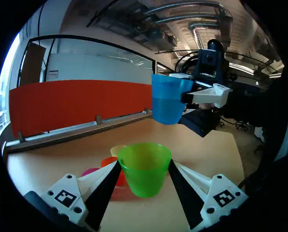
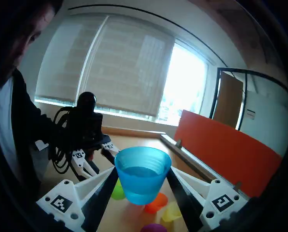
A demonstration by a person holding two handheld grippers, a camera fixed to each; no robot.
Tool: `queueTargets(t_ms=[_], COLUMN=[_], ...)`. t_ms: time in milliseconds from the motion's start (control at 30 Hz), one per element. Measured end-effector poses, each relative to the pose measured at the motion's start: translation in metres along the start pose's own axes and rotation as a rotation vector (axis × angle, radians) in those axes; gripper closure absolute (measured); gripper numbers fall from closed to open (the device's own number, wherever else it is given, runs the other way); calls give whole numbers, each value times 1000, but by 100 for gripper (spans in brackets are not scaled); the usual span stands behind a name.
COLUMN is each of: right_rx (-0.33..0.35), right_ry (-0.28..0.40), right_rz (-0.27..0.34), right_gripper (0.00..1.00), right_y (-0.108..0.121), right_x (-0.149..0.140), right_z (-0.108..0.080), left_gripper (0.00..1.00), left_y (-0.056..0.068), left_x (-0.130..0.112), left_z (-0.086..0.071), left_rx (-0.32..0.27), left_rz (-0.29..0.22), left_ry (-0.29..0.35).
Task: Pour water
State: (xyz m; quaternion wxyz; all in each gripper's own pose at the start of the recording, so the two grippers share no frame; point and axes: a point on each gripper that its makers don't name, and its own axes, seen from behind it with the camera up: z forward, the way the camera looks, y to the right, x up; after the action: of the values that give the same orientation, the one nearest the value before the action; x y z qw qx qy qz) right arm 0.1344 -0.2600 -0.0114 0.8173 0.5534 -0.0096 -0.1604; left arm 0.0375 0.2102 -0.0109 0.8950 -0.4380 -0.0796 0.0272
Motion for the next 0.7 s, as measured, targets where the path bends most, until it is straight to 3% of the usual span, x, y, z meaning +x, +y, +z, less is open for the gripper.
queueTargets(t_ms=[700], right_rx=[10], right_ry=[6], right_rz=[-128], right_gripper=[11], right_y=[5], right_x=[17], right_z=[9], left_gripper=[14], left_y=[9], left_x=[6], left_z=[-5], left_rx=[-24], left_rz=[7], left_ry=[32])
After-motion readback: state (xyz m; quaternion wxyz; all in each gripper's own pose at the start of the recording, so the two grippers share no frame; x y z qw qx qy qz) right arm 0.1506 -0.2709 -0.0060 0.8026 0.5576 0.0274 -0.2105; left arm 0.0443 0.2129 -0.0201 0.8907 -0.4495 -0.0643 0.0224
